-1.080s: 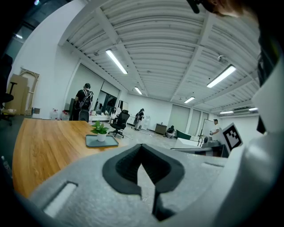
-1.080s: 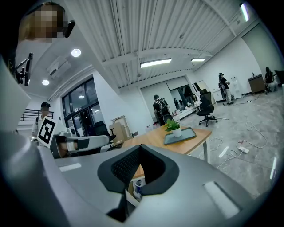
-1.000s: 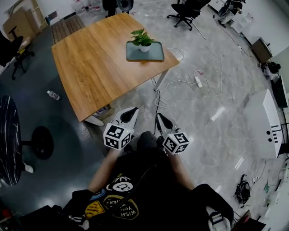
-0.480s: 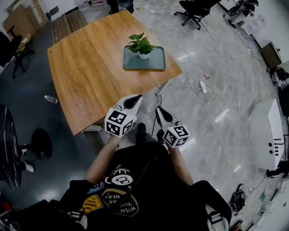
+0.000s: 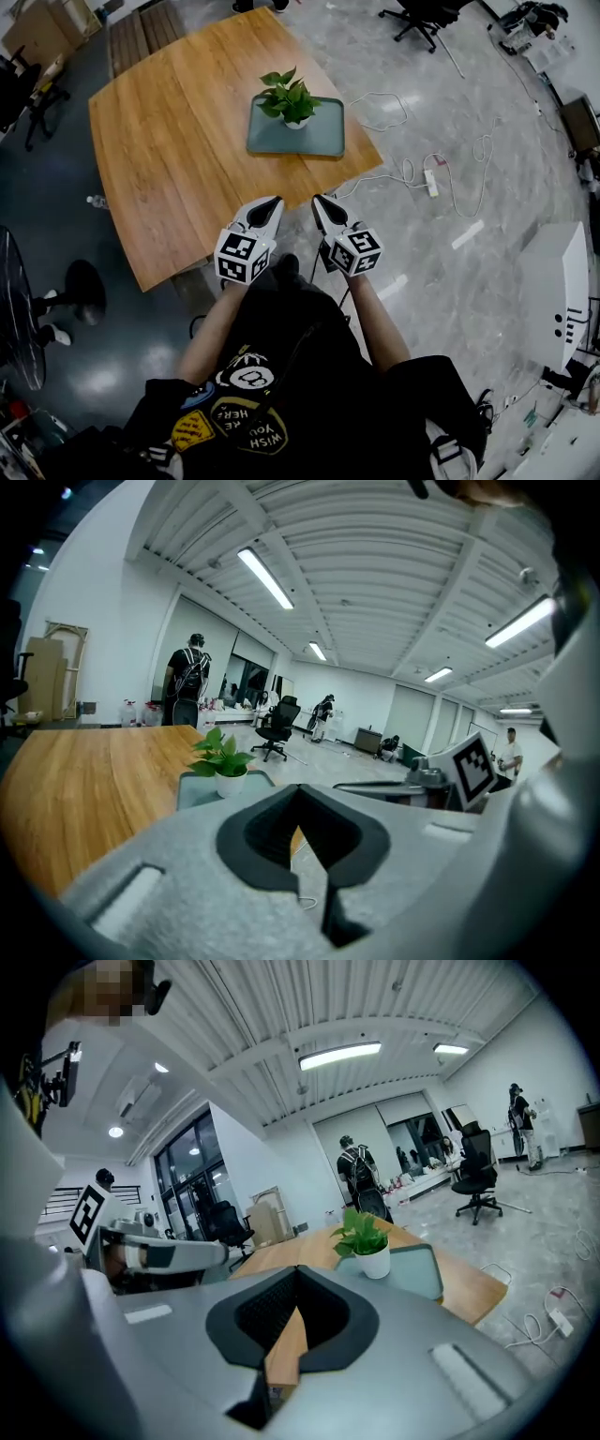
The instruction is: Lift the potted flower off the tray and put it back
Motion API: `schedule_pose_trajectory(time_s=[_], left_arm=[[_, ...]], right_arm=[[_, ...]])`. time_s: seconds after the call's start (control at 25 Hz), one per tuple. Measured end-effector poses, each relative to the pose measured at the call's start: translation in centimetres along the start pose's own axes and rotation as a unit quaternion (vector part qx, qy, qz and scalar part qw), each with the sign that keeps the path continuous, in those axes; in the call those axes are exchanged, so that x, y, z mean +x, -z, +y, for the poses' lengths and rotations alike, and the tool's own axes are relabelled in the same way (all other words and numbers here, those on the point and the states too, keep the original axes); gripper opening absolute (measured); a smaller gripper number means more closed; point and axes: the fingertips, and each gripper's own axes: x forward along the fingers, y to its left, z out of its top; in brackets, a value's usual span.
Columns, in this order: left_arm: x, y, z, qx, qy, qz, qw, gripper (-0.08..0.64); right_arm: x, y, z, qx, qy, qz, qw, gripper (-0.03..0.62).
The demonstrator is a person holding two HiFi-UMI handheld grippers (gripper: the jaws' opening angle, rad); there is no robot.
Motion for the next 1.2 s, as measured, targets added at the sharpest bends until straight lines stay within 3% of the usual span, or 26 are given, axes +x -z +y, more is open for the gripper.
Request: schedule_pose_trajectory(time_s=[0.12,0.24,0.44,0.6,0.72,0.92,1.08,1.2], left_arm=[[2.0,-0.3,2.6,-0.017,-0.01,0.001,0.9998,-0.005],[4.4,-0.7,4.9,-0.02,-0.011,0.004,0.9997,-0.005],[7.2,-2.1,10.7,-0.032,-0.02,0.002,0.9993,-0.005],[8.1,-2.7,14.7,-0.044,-0.031,0.009,0.9985,-0.005],[8.8,-2.2,17.1,-0.067,-0.044,0.016,0.9967,-0.005],[10.6,-0.9,18.1,-0.093,-0.045,0.034,0.9941,-0.005],[11.5,-0.2,17.5,-0.101,-0.05,0.049,0.9924,-0.005],[11.8,-0.1,17.0,-0.109,-0.061,0.049,0.991,-0.005]], right_arm=[[5.4,2.1,-3.1,0.005,-0.012,0.043,0.999,0.003],[10.6,3.5,-6.8,-0.012,0.014,0.062,0.998,0.007],[19.0,4.7,-12.3,-0.036,0.06,0.084,0.994,0.177],[23.6,6.4,-17.1,-0.045,0.109,0.111,0.987,0.279],[26.5,5.9,-20.0,-0.046,0.148,0.104,0.982,0.341],[30.9,5.3,-22.5,-0.075,0.163,0.096,0.979,0.519],[32.8,4.7,-23.9,-0.079,0.156,0.094,0.98,0.566],[33.7,3.8,-24.5,-0.089,0.147,0.084,0.981,0.535]])
